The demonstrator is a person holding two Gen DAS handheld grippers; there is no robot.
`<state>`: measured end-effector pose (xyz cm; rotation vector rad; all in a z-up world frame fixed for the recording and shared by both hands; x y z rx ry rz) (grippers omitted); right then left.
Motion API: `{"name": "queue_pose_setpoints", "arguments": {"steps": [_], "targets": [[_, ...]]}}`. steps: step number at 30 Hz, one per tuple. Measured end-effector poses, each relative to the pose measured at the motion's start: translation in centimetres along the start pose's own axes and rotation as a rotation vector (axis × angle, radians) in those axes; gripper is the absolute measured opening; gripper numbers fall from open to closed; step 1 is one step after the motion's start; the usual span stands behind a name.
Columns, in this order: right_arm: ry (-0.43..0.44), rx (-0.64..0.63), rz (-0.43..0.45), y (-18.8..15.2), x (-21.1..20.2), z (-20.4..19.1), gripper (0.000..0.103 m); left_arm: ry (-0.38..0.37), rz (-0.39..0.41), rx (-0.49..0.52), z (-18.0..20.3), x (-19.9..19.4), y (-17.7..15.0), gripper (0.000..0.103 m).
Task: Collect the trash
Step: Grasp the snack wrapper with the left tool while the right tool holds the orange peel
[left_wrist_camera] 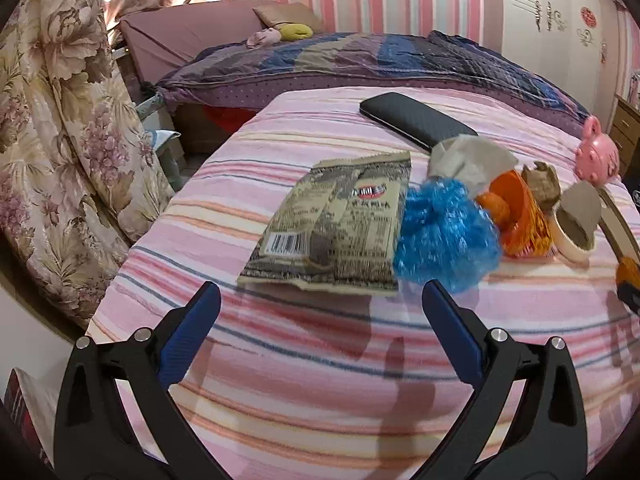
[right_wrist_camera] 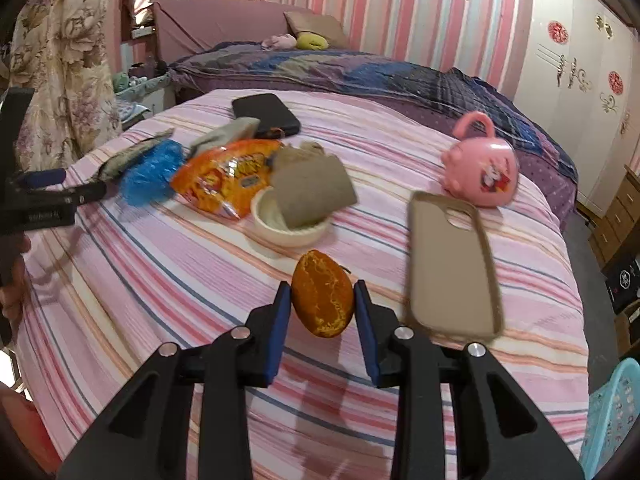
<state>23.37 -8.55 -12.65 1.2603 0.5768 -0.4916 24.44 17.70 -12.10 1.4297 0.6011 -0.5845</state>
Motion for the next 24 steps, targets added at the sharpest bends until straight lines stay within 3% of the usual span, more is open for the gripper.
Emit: {"name": "queue_pose_setpoints", "arguments": {"steps": [13, 24], "targets": [[0.001, 0.064, 0.002, -0.2, 0.2, 2.9, 0.032, 0.058, 0.014, 0.007, -0.3, 0.5, 0.9, 0.093], [-0.006, 0.07, -0.001, -0.2, 0.3, 3.3, 0.032, 0.001, -0.009, -0.021, -0.6, 1.1, 0.7, 0.035]]}}
Point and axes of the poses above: each gripper's, at about its wrist camera, not at the fingertips, and x roughly the way its jaws point, z to its right, y to its top, the point moved 8 cm from there along x, roughly the way its jaws point, and after that the axes turned 11 degrees about -y, right-handed, at the moved point
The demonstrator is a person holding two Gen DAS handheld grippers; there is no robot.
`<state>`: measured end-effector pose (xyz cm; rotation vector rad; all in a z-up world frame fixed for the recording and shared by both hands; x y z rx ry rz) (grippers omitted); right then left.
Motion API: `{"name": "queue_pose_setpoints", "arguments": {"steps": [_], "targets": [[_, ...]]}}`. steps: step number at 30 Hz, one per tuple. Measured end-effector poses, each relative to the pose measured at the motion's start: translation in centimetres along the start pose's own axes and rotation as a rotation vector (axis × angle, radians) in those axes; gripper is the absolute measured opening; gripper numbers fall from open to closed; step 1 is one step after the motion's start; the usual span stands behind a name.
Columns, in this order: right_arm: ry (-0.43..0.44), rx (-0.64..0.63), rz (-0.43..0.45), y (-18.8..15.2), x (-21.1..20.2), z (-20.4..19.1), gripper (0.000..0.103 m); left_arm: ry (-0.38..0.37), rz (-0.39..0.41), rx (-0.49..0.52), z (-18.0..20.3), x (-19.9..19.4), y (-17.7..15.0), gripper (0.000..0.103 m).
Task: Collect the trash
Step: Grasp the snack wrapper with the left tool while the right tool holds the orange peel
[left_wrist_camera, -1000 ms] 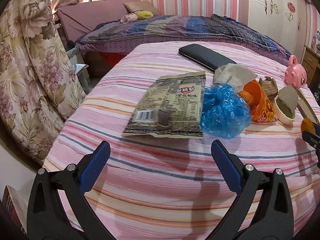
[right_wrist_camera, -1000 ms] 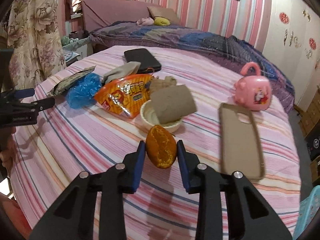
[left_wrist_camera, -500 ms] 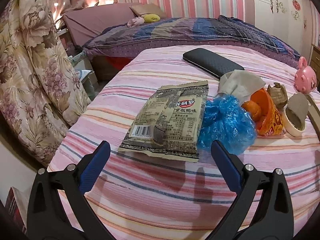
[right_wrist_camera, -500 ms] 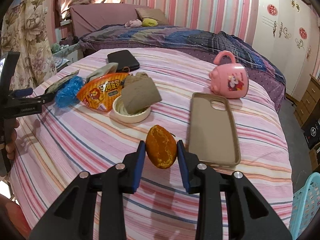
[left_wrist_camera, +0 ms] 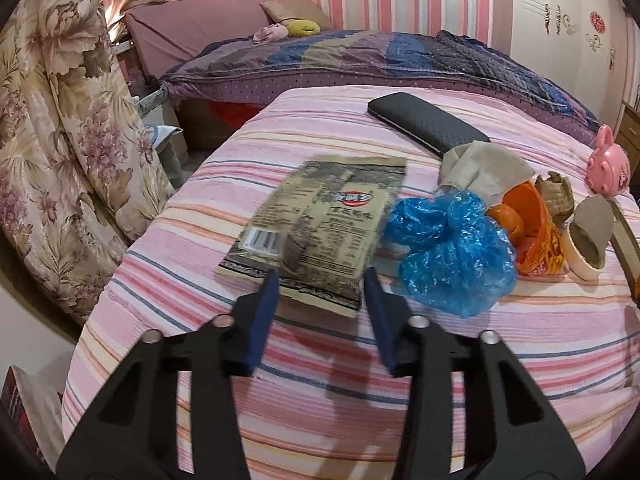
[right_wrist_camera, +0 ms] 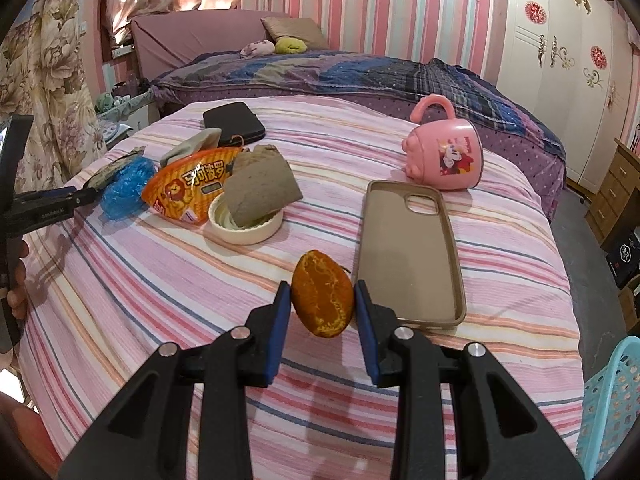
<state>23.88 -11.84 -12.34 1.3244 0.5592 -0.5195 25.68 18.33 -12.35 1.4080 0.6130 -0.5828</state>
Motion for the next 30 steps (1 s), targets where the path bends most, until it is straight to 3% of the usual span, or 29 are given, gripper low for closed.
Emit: {"name": "queue_pose_setpoints", "arguments": {"steps": [3, 6, 21, 30], "targets": [[-0.001, 0.001, 0.001, 0.0, 0.0, 0.0, 0.032, -0.008, 0.001, -0.006, 0.0, -0.1, 0.0, 0.018], [-0.004, 0.002, 0.003, -0.1, -0.1, 0.1, 0.032, -0.005, 0.003, -0.026, -0.5, -0.2, 0.1, 0.013], [-0.015, 0.015, 0.035, 0.3, -1.3, 1.5, 0.032, 0.013, 0.054, -0.07, -1.6, -2.4, 0.3, 0.007], [-0.023, 0.046, 0.061, 0.6, -2.5, 3.7, 0.032, -0.003, 0.125, -0.077, -0.3, -5.8, 0.8, 0.005]]}}
Point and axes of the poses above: each gripper's, at about its wrist camera, not at the fingertips, and x roughly the way its jaws point, z to its right, y to its top, the point moved 8 cm from there along x, roughly the way its jaws point, and after that the axes turned 11 degrees about -y, right-handed, at the moved point
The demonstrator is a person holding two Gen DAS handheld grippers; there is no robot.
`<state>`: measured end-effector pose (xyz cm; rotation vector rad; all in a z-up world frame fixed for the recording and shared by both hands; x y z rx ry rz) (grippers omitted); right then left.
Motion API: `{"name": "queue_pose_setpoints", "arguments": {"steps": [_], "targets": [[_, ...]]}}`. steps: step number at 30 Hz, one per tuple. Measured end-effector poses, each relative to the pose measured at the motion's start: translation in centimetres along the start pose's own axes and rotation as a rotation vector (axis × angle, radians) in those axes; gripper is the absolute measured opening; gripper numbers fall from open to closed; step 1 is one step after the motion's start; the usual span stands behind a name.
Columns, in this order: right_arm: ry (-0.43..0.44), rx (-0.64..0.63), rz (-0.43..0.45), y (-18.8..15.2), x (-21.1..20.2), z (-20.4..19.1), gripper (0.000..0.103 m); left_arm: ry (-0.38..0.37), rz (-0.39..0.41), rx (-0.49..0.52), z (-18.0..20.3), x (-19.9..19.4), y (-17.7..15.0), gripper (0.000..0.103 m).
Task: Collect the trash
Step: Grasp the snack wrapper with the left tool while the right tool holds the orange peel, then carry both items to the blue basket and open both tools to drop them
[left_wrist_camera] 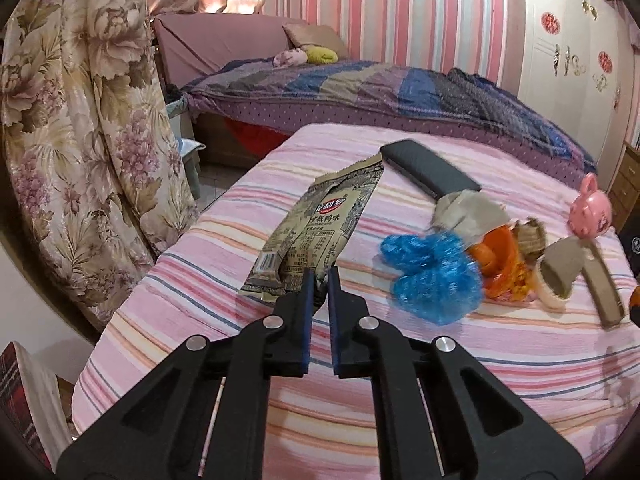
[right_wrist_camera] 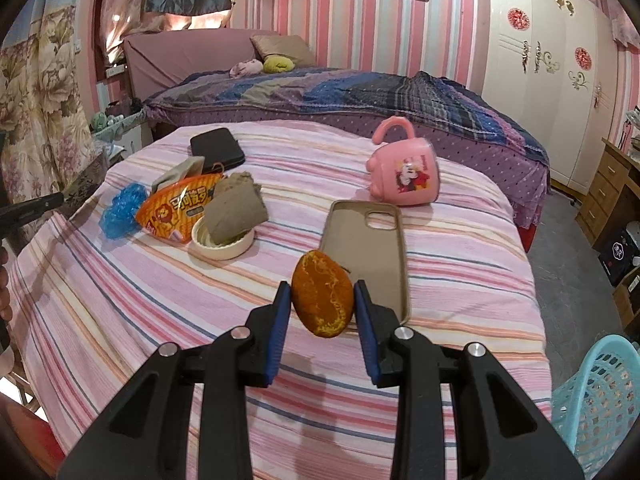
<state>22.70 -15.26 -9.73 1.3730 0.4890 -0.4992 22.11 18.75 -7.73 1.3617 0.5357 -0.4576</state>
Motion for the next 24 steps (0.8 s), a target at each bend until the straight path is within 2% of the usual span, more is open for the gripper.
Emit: {"name": "queue_pose_setpoints", "arguments": {"steps": [10, 15, 24], "targets": [[0.002, 0.021, 0.026, 0.3, -1.5, 2.3, 0.032, -0.04, 0.012, 0.09, 7.0, -2.4, -0.2, 0.005], [-0.016, 0.028, 0.034, -0.1, -2.6, 4.1, 0.032, -0.087, 0.009, 0.138, 11.6, -3.6, -1.3, 0.005], [-0.079, 0.064, 0.048, -1.4, -5.2, 9.8, 0.032, -0.192, 0.004, 0.185, 19.7, -5.3, -2.6, 0.005]]}}
Point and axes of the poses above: each gripper's, at about its wrist camera, not at the fingertips, and x roughly the way its jaws point, z to its right, y to its top, the point moved 8 cm from there along x, roughly the way its jaws point, and after that the axes turned 11 degrees about -y, right-handed, at the moved point
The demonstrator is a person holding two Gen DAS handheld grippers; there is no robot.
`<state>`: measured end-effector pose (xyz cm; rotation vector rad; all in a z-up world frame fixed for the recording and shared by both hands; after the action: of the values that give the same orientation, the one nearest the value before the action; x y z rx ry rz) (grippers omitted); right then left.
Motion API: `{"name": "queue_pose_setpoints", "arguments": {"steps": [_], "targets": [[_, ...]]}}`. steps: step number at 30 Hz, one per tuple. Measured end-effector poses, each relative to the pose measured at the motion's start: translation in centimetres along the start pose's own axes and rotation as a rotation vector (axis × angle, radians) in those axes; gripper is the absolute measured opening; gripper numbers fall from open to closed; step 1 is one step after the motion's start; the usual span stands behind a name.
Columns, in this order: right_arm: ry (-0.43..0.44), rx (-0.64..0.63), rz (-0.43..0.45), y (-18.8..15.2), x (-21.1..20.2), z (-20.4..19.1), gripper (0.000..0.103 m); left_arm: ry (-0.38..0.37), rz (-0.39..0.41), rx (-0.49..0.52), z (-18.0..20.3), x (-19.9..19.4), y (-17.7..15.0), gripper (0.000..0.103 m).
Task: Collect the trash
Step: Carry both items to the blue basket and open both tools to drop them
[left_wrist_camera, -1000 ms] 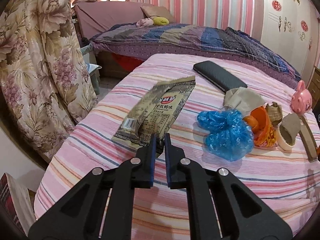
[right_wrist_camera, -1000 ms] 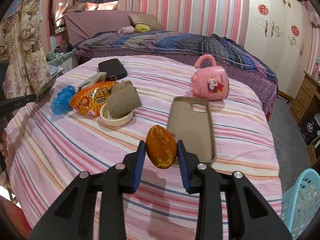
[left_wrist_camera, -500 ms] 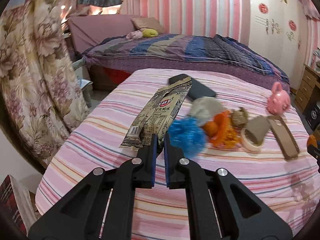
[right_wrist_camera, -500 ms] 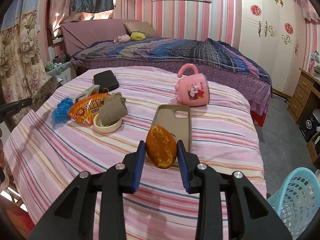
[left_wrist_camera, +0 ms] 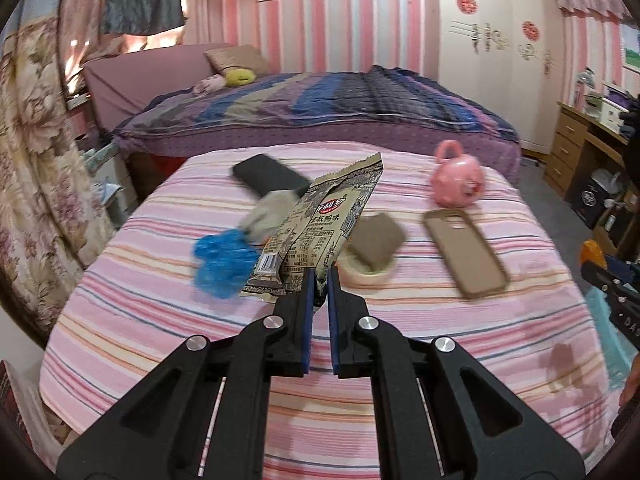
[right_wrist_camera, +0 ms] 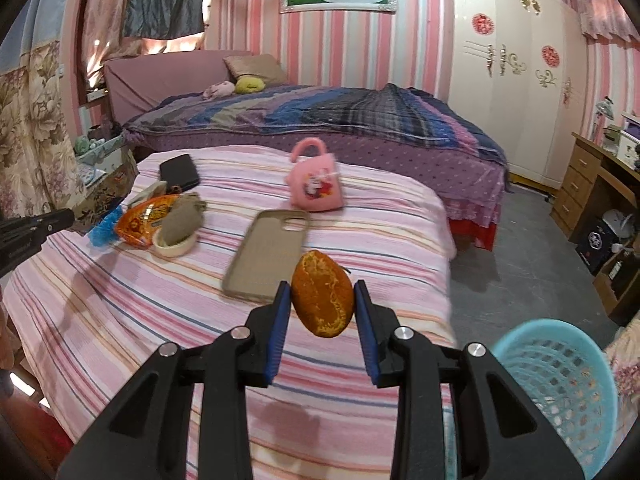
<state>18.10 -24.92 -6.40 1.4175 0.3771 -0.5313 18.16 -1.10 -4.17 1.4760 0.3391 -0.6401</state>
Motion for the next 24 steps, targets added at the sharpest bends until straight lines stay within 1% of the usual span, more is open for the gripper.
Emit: {"name": "queue_pose_setpoints", "arguments": {"steps": [6, 9, 12, 13, 15, 19, 21, 22, 24], "targets": [[-0.076, 0.049, -0.019, -2.1, -1.4, 6.7, 0.032, -0.079, -0.01, 0.06, 6.8, 0.4, -0.4, 0.005], [-0.125, 0.092, -0.044, -4.0, -1.9, 11.2, 0.032, -0.127, -0.024, 0.092, 10.9, 0.8, -0.9, 0.005], [-0.158, 0.127, -0.066, -5.4, -2.1, 14.5, 0.032, -0.156, -0.032, 0.119, 13.9, 0.9, -1.4, 0.005], [-0.18, 0.143, -0.076, -6.2, -2.2, 16.3, 0.032, -0.17, -0.037, 0.125, 15.0, 1.0, -1.6, 0.005], [-0.205, 0.159, -0.087, -7.0, -2.2, 18.1, 0.032, -0.197, -0.048, 0.134, 17.1, 1.2, -1.8, 0.005], [-0.267, 0.217, -0.111, -8.8, -2.2, 22.8, 0.032, -0.255, -0.059, 0.168, 22.3, 1.3, -2.2, 0.005], [-0.289, 0.245, -0.113, -9.3, -2.4, 24.4, 0.032, -0.288, -0.059, 0.189, 24.9, 1.1, -2.4, 0.005], [-0.298, 0.25, -0.114, -9.4, -2.4, 24.9, 0.032, -0.312, -0.058, 0.206, 26.8, 0.8, -2.4, 0.005], [-0.32, 0.258, -0.12, -9.7, -2.3, 25.9, 0.032, -0.34, -0.056, 0.228, 29.1, 0.6, -2.5, 0.005]]}}
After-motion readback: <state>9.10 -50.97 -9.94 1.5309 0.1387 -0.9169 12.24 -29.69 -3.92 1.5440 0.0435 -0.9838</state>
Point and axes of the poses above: each gripper's, at about its wrist camera, not at the fingertips, and x roughly the way its jaws point, z to its right, y to its top, the point moved 8 cm from there along x, roughly the way its jaws point, and after that the axes turned 11 degrees about -y, right-handed, at the moved point
